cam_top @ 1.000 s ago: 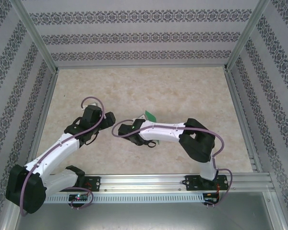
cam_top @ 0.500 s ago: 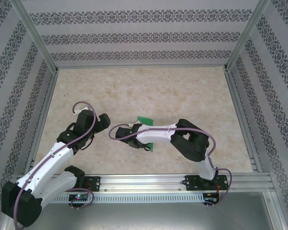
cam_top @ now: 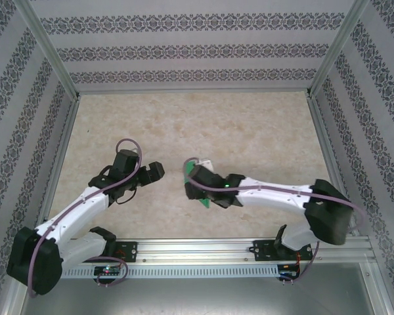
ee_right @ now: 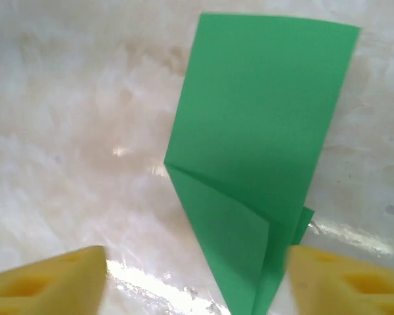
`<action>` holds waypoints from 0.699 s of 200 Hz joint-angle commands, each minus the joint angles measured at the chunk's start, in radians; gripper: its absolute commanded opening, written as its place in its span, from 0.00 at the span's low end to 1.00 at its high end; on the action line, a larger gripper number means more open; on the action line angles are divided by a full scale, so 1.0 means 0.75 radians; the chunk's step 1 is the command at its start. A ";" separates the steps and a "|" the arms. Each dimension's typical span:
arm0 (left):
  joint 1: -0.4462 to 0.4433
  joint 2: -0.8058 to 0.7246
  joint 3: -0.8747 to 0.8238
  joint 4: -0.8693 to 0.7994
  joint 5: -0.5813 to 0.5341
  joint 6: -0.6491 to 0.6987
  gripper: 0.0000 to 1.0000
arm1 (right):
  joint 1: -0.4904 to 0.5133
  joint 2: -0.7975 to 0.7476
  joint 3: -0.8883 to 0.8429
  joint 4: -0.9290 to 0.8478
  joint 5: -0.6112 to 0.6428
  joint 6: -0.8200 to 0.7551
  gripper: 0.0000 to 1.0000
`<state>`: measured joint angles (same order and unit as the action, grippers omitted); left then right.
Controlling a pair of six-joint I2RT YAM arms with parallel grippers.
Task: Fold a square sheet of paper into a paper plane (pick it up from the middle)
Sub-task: Turn over the paper at the center of the table.
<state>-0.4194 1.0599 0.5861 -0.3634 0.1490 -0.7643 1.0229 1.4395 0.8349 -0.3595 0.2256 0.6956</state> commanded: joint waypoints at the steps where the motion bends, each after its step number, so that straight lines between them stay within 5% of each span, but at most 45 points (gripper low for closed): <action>1: -0.018 0.069 0.026 0.178 0.204 0.025 0.94 | -0.183 -0.064 -0.240 0.491 -0.365 0.139 0.37; 18: -0.055 0.134 0.042 0.191 0.224 0.017 0.93 | -0.257 -0.045 -0.261 0.536 -0.542 0.139 0.24; 42: -0.115 0.216 0.058 0.213 0.230 -0.010 0.93 | -0.270 -0.010 -0.230 0.477 -0.575 0.098 0.11; 111: -0.260 0.393 0.174 0.190 0.162 -0.030 0.92 | -0.327 -0.185 -0.352 0.453 -0.520 0.110 0.20; 140: -0.300 0.415 0.185 0.222 0.128 -0.043 0.92 | -0.309 -0.297 -0.400 0.496 -0.548 0.085 0.13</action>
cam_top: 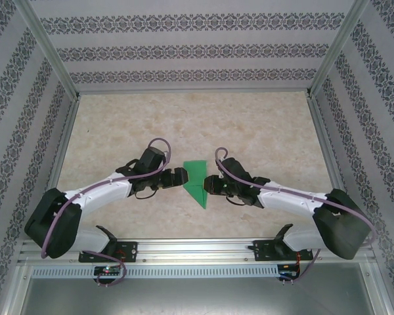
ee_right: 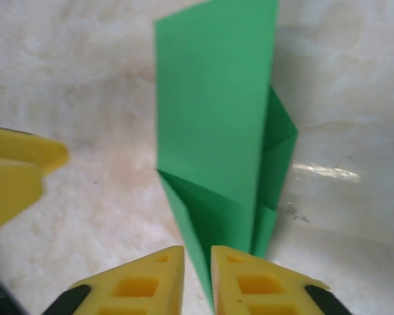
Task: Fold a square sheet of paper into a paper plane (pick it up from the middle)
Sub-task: Turn over the paper at the center of the table, then fold the wing for the fifth time at the center of the table.
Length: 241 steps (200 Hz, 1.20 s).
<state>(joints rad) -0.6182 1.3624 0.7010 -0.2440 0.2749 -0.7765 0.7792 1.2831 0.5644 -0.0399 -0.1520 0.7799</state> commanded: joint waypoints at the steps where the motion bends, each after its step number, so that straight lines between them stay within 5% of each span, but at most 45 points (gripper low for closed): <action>1: -0.036 0.012 0.031 0.062 -0.041 -0.029 0.92 | 0.016 -0.090 -0.041 0.072 -0.045 -0.028 0.13; 61: -0.037 0.028 0.035 0.079 -0.060 -0.062 0.92 | 0.041 -0.107 -0.078 0.133 -0.074 -0.023 0.07; 163: -0.037 0.064 0.055 0.073 -0.088 -0.094 0.91 | 0.051 0.259 0.080 0.191 -0.106 -0.003 0.04; 241: -0.037 0.109 0.054 0.124 -0.018 -0.090 0.90 | -0.024 0.380 -0.045 0.376 -0.127 0.046 0.06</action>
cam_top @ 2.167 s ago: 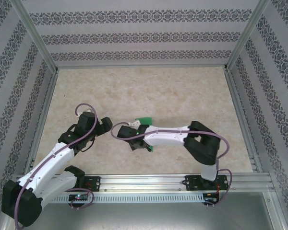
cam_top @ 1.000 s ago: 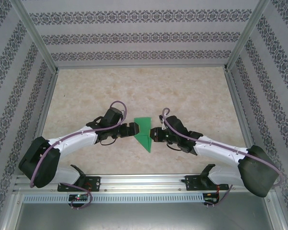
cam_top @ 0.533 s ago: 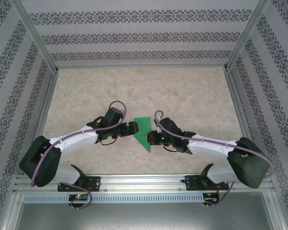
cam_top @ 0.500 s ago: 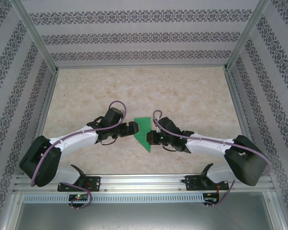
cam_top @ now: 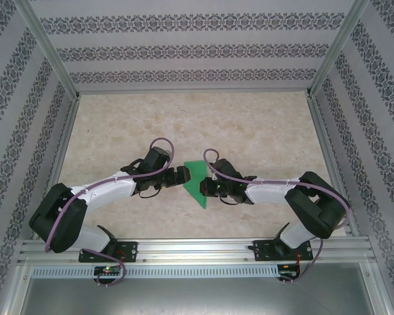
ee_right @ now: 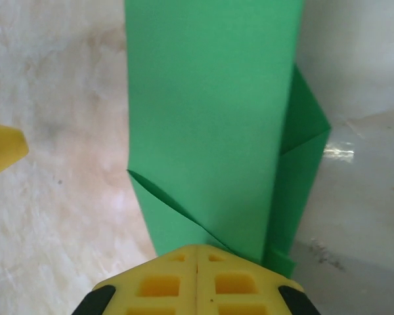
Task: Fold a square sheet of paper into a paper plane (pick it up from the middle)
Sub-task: Fold the wing for the fifth time at the center of the table.
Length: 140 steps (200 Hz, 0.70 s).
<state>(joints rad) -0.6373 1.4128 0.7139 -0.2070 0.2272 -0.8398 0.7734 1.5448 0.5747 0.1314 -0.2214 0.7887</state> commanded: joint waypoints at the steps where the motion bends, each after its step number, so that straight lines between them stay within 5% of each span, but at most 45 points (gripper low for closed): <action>1: -0.012 0.044 0.037 0.077 0.049 -0.006 0.90 | -0.016 0.032 -0.060 0.151 -0.034 0.037 0.06; 140: -0.014 0.165 0.017 0.229 0.176 -0.106 0.89 | -0.065 0.273 -0.275 0.771 -0.125 0.281 0.07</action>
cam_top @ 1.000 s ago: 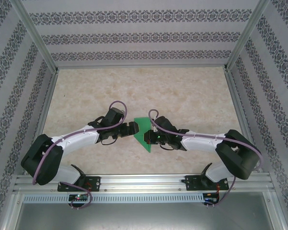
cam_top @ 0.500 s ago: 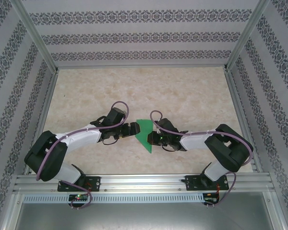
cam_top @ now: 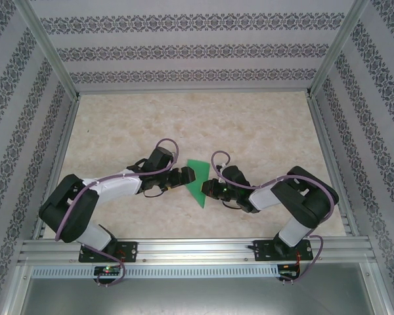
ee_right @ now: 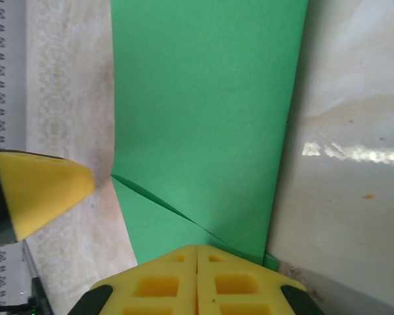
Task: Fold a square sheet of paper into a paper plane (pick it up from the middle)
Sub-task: Fold the wing for the fifth time at the center of the table.
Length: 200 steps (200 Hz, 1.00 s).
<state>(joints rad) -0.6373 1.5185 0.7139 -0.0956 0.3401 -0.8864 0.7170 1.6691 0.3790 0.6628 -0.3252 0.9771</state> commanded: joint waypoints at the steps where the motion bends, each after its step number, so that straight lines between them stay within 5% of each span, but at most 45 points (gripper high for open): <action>1: -0.014 0.024 0.017 0.082 0.028 -0.045 0.88 | 0.010 0.109 -0.015 0.064 0.012 0.029 0.07; 149: -0.048 0.156 0.026 0.301 0.088 -0.103 0.81 | 0.001 0.088 -0.020 0.034 0.015 0.028 0.07; 200: -0.063 0.167 0.053 0.395 0.144 -0.067 0.57 | -0.001 0.077 -0.019 0.033 0.005 0.015 0.10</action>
<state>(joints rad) -0.6647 1.6341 0.7181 0.1383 0.4267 -0.9581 0.7170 1.6985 0.3702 0.7387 -0.3347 1.0012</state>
